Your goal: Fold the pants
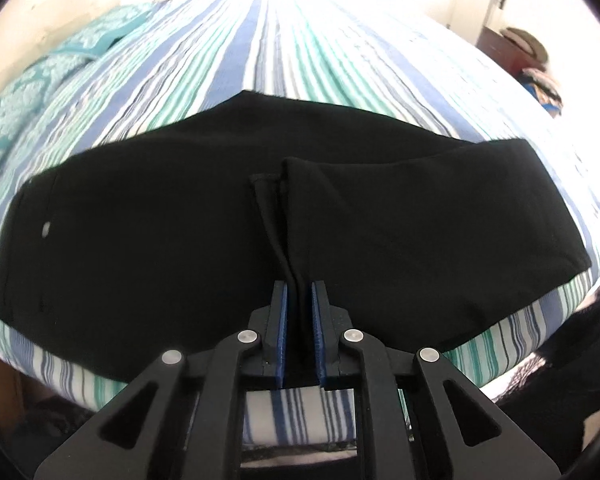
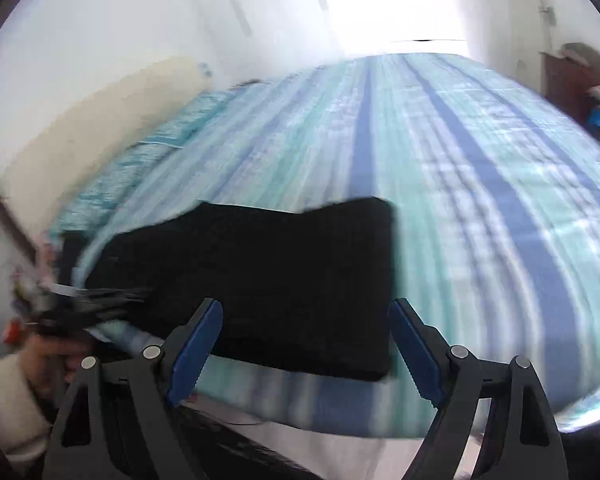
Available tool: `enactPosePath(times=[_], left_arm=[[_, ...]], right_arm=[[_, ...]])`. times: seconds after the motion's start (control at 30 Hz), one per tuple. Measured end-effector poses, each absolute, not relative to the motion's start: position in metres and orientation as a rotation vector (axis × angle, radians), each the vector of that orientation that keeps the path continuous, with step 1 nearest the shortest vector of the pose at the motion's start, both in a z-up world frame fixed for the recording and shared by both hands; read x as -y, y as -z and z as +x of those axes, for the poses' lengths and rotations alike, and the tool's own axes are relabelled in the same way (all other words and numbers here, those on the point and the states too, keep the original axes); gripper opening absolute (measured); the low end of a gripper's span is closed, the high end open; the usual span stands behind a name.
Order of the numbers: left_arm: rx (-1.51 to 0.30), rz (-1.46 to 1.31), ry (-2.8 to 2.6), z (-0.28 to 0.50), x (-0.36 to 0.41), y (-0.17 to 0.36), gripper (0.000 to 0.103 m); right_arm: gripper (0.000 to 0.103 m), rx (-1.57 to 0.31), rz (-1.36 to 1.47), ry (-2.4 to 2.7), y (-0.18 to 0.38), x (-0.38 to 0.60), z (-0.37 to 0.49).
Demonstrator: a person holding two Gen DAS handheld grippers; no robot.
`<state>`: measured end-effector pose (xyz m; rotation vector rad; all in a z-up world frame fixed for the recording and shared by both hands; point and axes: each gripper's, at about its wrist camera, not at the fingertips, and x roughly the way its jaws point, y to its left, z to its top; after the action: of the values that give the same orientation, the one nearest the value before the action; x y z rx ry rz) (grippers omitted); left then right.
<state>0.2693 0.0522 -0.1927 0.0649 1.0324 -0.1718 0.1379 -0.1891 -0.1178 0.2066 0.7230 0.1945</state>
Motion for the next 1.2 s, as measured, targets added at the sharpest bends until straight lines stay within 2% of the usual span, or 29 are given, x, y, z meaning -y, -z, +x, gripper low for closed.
enactPosePath(times=[0.07, 0.13, 0.17, 0.2, 0.23, 0.27, 0.5, 0.63, 0.67, 0.83, 0.93, 1.13, 1.17, 1.2], left_arm=[[-1.025, 0.101, 0.173, 0.266, -0.047, 0.196, 0.015], [-1.021, 0.101, 0.167, 0.264, -0.050, 0.198, 0.023], [-1.021, 0.087, 0.165, 0.259, -0.053, 0.198, 0.032], [-1.026, 0.070, 0.157, 0.262, -0.057, 0.198, 0.047], [-1.030, 0.055, 0.140, 0.261, -0.063, 0.196, 0.054], [-1.026, 0.026, 0.125, 0.262, -0.071, 0.193, 0.063], [-0.981, -0.267, -0.009, 0.253, -0.157, 0.172, 0.065], [-0.916, -0.465, -0.116, 0.246, -0.236, 0.159, 0.066], [-0.904, -0.478, -0.140, 0.246, -0.250, 0.156, 0.069], [-0.901, -0.430, -0.209, 0.264, -0.324, 0.144, 0.069], [-0.976, -0.396, -0.206, 0.286, -0.346, 0.156, 0.069], [-1.085, -0.424, -0.097, 0.306, -0.341, 0.196, 0.069], [-1.108, -0.442, -0.066, 0.310, -0.339, 0.203, 0.070], [-1.126, -0.450, -0.049, 0.310, -0.337, 0.207, 0.076]], right_arm=[[0.084, -0.736, 0.180, -0.284, 0.121, 0.169, 0.147], [0.084, -0.805, 0.151, -0.319, 0.138, 0.153, 0.162], [0.084, -0.865, 0.138, -0.292, 0.153, 0.151, 0.172], [0.084, -0.962, 0.152, -0.251, 0.174, 0.154, 0.183], [0.082, -1.024, 0.188, -0.238, 0.187, 0.158, 0.188], [0.080, -0.997, 0.211, -0.231, 0.188, 0.162, 0.186], [0.085, -0.797, 0.176, -0.223, 0.137, 0.167, 0.159], [0.085, -0.826, 0.230, -0.205, 0.143, 0.175, 0.154], [0.085, -0.840, 0.237, -0.202, 0.145, 0.175, 0.155], [0.085, -0.866, 0.171, -0.238, 0.148, 0.152, 0.157], [0.085, -0.886, 0.116, -0.274, 0.155, 0.135, 0.157], [0.085, -0.916, 0.078, -0.296, 0.166, 0.112, 0.159], [0.085, -0.921, 0.077, -0.295, 0.167, 0.110, 0.159], [0.085, -0.926, 0.074, -0.294, 0.168, 0.108, 0.159]])
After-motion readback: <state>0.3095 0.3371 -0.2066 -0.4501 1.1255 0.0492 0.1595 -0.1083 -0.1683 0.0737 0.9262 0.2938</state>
